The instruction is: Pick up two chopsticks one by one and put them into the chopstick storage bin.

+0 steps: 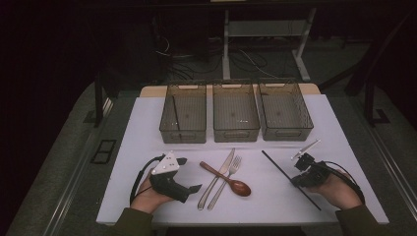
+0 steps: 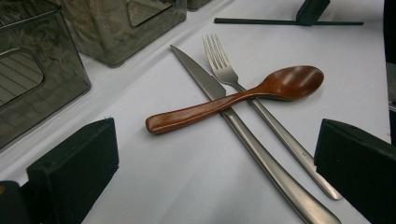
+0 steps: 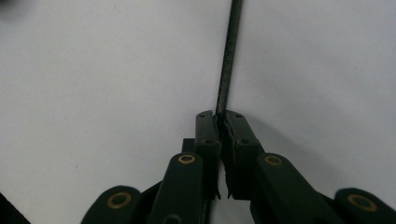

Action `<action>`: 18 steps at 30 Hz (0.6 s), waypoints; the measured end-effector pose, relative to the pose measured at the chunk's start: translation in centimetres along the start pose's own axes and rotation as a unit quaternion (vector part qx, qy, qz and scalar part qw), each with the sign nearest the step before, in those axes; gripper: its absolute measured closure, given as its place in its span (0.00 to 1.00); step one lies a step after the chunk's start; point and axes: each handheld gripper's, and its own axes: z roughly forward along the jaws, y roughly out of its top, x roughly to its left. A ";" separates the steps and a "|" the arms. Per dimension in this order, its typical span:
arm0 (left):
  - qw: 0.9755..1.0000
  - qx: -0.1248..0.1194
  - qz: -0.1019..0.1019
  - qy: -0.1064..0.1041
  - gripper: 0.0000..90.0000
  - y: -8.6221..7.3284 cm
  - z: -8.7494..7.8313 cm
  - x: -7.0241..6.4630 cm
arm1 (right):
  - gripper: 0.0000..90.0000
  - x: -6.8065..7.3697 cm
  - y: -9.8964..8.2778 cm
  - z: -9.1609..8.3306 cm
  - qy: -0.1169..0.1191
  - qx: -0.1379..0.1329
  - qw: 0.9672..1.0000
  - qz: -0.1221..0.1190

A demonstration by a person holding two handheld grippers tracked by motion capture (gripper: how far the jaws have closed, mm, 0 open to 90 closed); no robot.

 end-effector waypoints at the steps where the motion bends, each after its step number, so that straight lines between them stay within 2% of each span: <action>1: 1.000 0.000 0.000 0.000 0.00 0.0 0.0 0.0 | 0.96 0.1 0.1 0.0 -0.002 0.003 1.000 -0.006; 9: 1.000 0.000 0.002 0.000 0.00 0.0 0.1 0.0 | 0.95 0.2 0.2 0.1 -0.007 0.010 0.999 -0.032; 18: 1.000 -0.001 0.001 0.000 0.00 0.0 0.0 0.0 | 0.96 -0.1 0.0 0.0 0.005 -0.001 1.000 -0.031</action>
